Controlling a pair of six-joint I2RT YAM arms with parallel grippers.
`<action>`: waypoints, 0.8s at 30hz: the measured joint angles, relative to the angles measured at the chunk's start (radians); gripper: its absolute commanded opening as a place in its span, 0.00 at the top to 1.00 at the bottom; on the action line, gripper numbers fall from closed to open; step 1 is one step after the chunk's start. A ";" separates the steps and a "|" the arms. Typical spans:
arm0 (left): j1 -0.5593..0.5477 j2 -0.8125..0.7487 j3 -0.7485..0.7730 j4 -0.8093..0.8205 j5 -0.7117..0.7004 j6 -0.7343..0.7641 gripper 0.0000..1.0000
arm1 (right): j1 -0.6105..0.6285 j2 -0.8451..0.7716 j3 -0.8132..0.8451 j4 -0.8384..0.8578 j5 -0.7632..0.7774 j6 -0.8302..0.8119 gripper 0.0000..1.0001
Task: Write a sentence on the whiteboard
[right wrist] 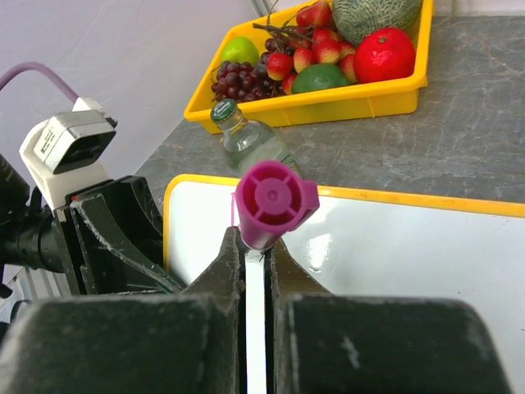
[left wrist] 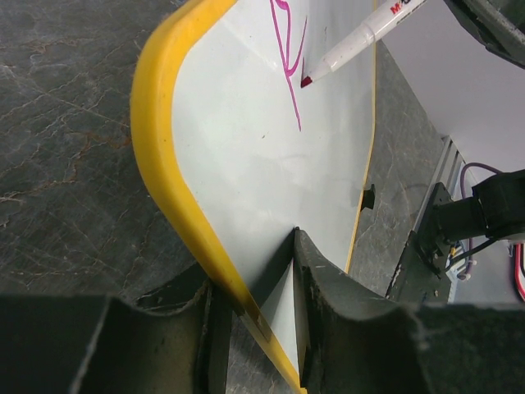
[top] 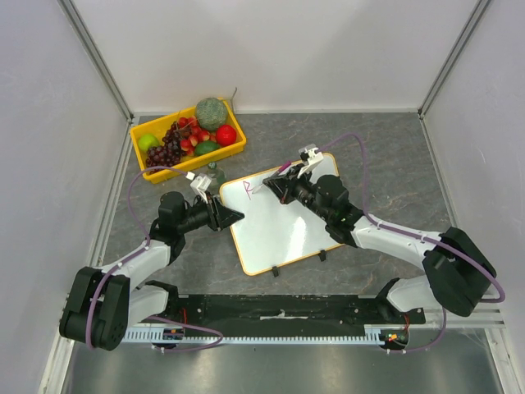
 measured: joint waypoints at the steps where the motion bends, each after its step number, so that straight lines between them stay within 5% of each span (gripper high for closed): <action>1: 0.000 0.000 0.000 0.000 0.000 0.000 0.98 | 0.000 0.001 0.000 0.000 -0.006 0.000 1.00; 24: 0.001 0.001 0.000 0.001 0.000 0.000 0.98 | 0.005 -0.036 -0.019 -0.060 0.012 -0.001 1.00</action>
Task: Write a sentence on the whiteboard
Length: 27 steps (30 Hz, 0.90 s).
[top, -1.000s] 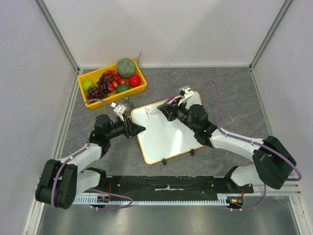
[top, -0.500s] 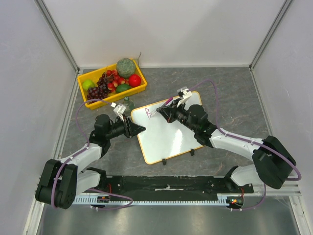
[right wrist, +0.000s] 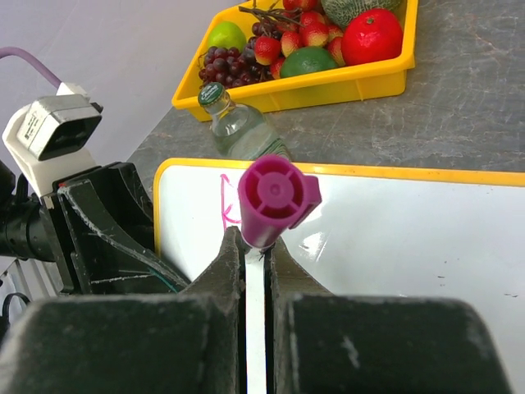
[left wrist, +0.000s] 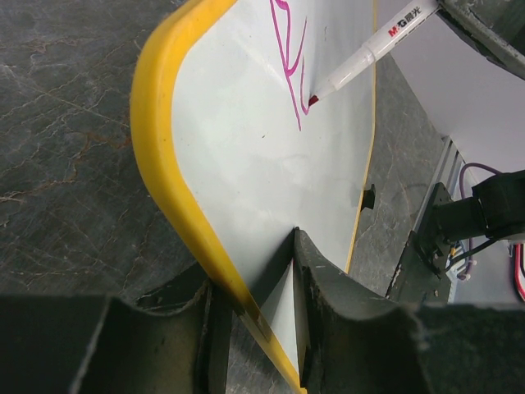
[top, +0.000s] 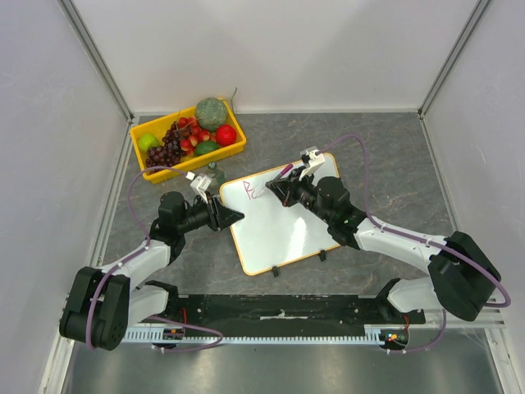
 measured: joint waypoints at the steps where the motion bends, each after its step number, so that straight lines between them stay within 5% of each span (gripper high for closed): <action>1: 0.000 0.000 0.000 0.000 0.000 0.000 0.98 | 0.000 0.000 0.005 -0.005 0.005 0.000 1.00; 27: 0.000 0.002 0.000 0.005 0.003 0.000 0.98 | -0.006 -0.005 0.081 -0.064 -0.010 0.002 1.00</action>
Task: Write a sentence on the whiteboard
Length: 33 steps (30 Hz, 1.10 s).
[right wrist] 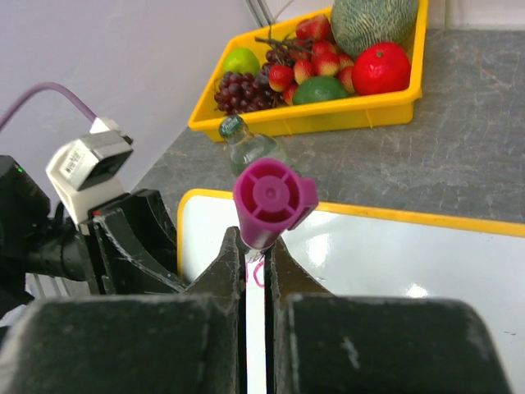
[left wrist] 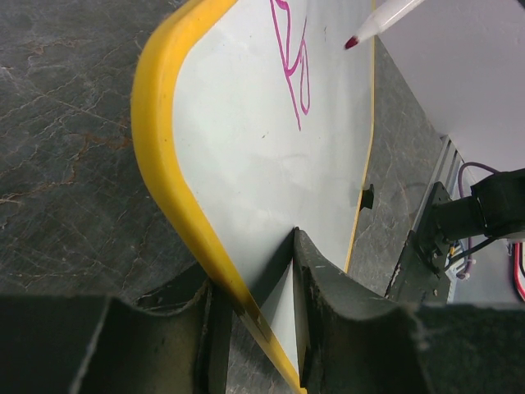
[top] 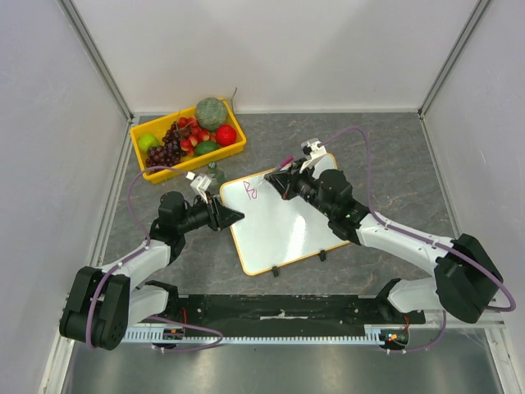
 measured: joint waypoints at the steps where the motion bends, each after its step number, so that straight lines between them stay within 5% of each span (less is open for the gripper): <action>1: 0.000 0.000 0.000 0.000 0.000 0.000 0.98 | -0.003 -0.010 0.000 0.001 -0.004 0.002 1.00; 33: 0.000 0.002 0.000 0.003 0.002 0.000 0.98 | -0.040 -0.002 0.000 -0.022 0.036 -0.018 1.00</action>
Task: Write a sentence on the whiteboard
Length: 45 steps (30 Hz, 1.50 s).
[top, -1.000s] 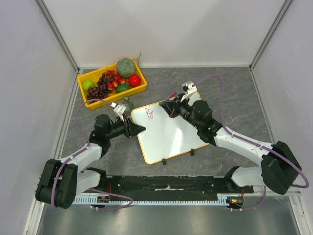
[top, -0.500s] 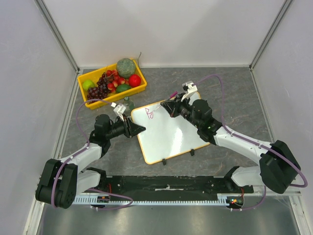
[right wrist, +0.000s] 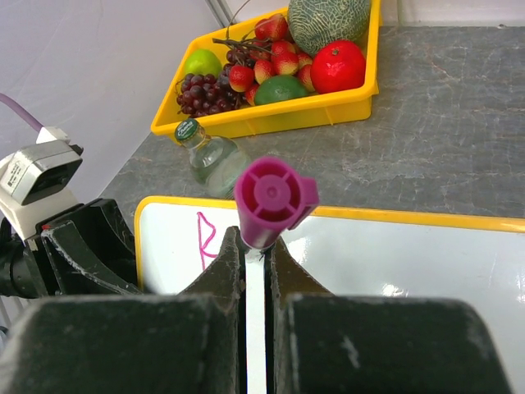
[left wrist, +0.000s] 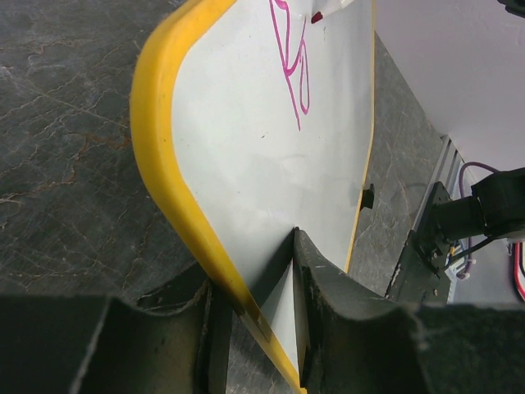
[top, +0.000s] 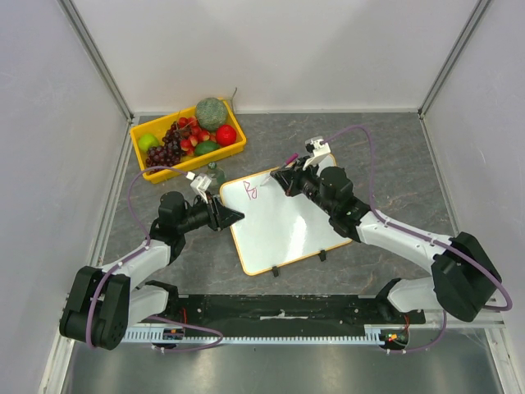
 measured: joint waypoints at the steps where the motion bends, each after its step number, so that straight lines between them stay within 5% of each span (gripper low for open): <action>1: 0.000 0.000 0.000 0.000 0.000 0.000 0.98 | 0.000 0.003 0.000 0.000 0.000 0.001 1.00; 45: 0.000 0.006 0.000 0.000 0.000 -0.001 0.98 | 0.000 -0.024 -0.069 0.017 -0.068 0.006 1.00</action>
